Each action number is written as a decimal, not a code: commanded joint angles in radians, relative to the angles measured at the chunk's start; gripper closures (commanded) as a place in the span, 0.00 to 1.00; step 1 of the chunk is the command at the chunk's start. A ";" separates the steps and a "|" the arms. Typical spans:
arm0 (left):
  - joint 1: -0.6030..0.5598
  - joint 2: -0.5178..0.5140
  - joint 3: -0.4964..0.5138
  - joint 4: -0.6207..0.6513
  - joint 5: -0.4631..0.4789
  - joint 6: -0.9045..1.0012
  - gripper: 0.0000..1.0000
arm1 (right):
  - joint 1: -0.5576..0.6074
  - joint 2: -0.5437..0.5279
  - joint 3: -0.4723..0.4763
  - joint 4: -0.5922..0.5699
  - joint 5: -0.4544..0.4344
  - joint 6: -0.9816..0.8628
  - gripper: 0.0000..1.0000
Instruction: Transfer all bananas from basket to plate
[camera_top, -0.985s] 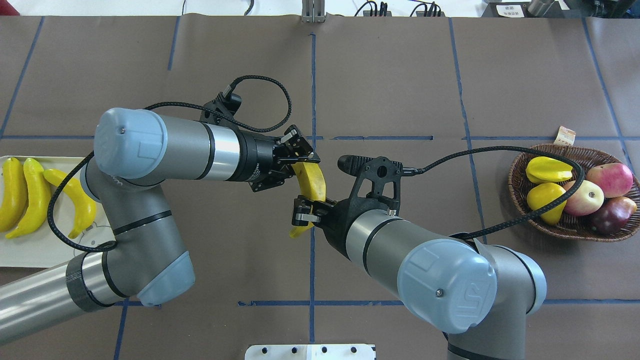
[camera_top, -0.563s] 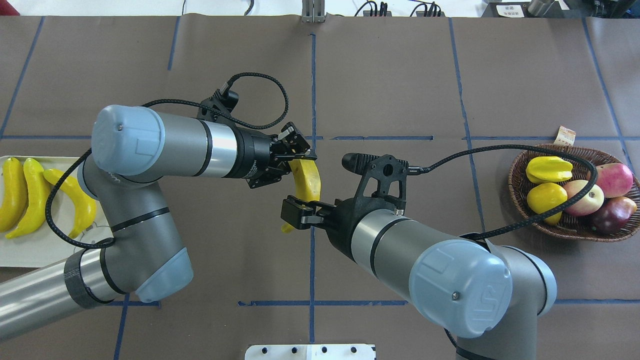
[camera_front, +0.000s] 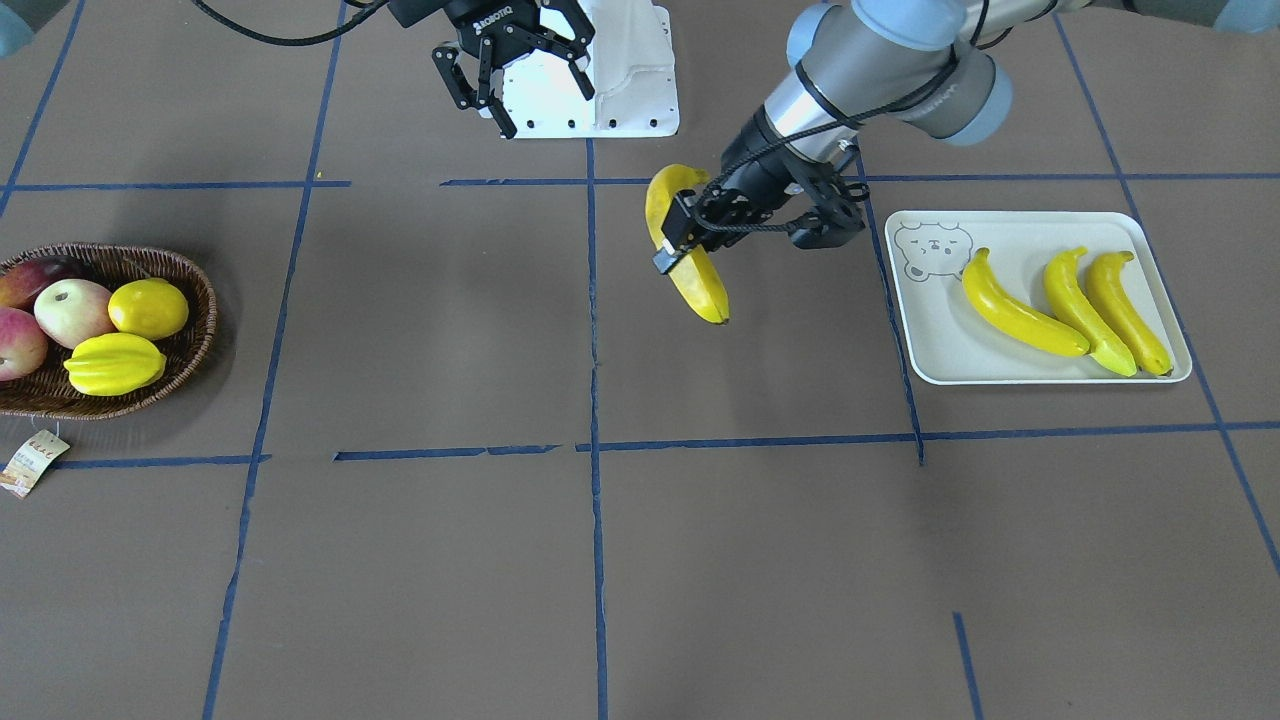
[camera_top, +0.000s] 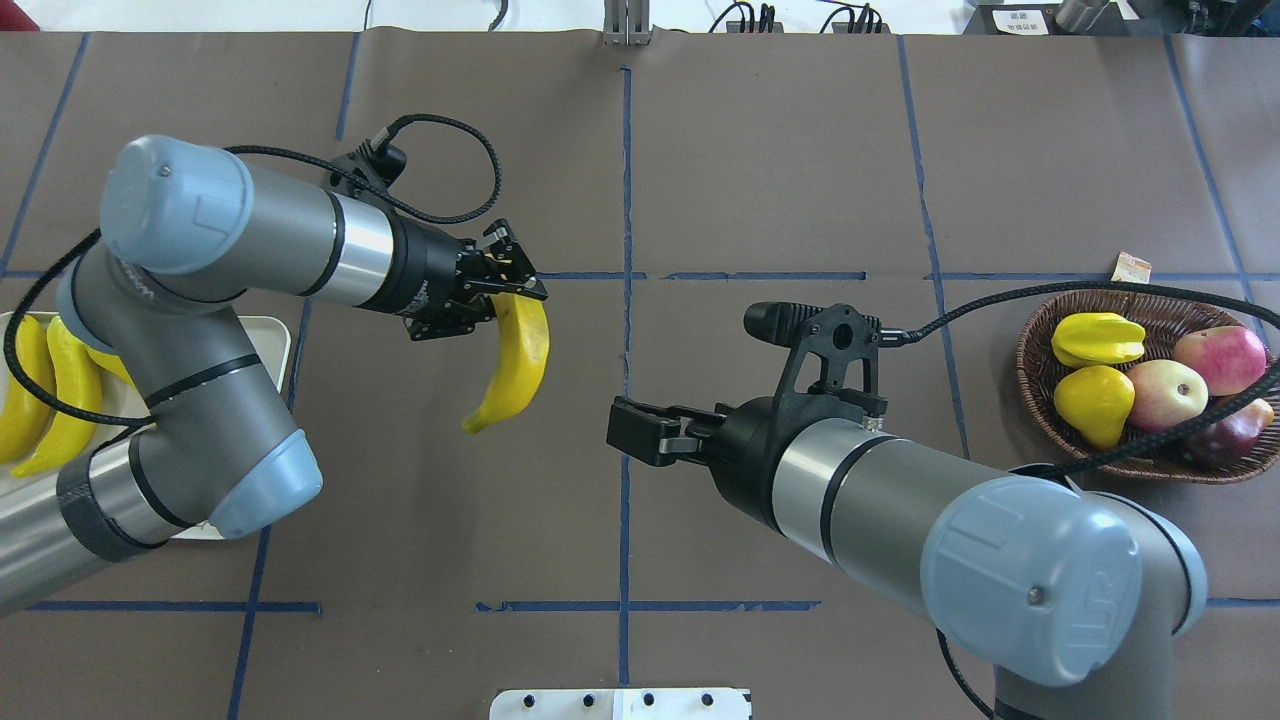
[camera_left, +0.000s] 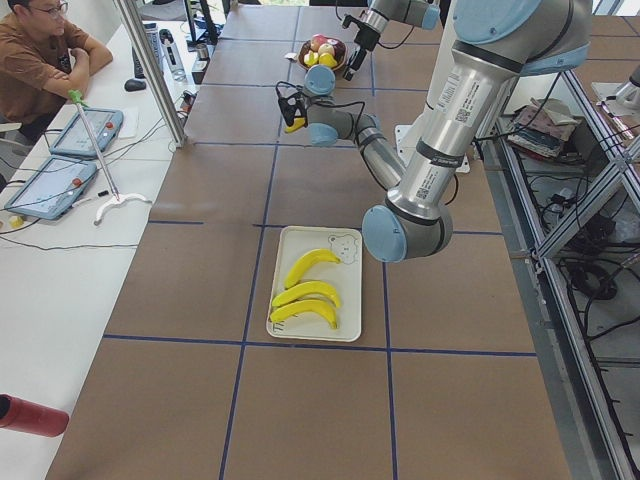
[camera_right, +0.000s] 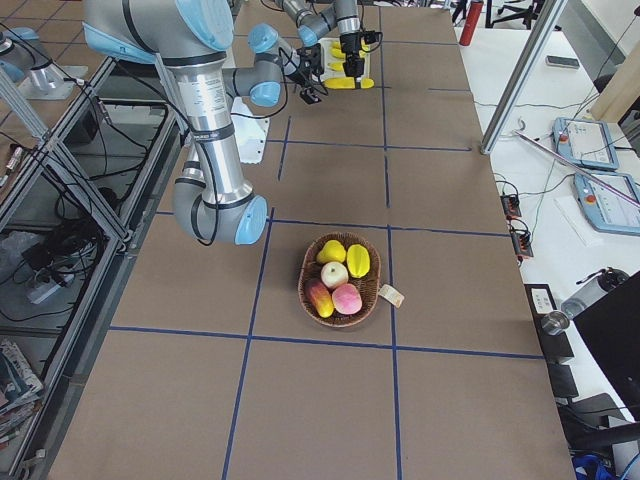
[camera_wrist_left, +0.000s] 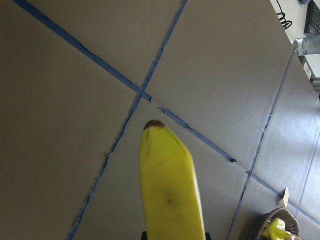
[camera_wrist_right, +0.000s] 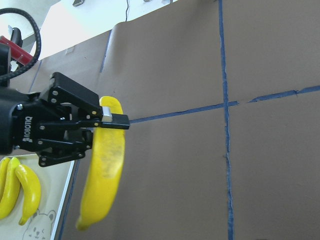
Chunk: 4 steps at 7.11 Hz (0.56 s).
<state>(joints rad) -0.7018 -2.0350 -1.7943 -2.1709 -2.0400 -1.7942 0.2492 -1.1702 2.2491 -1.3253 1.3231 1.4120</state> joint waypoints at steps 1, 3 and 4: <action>-0.074 0.088 -0.025 0.158 -0.029 0.212 1.00 | 0.012 -0.022 0.014 -0.003 0.004 -0.001 0.00; -0.119 0.243 -0.049 0.161 -0.020 0.315 1.00 | 0.021 -0.025 0.010 -0.003 0.004 -0.001 0.00; -0.136 0.306 -0.051 0.161 -0.017 0.366 1.00 | 0.021 -0.025 0.010 -0.003 0.004 -0.001 0.00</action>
<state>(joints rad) -0.8156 -1.8077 -1.8386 -2.0132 -2.0616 -1.4920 0.2679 -1.1942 2.2603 -1.3283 1.3269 1.4113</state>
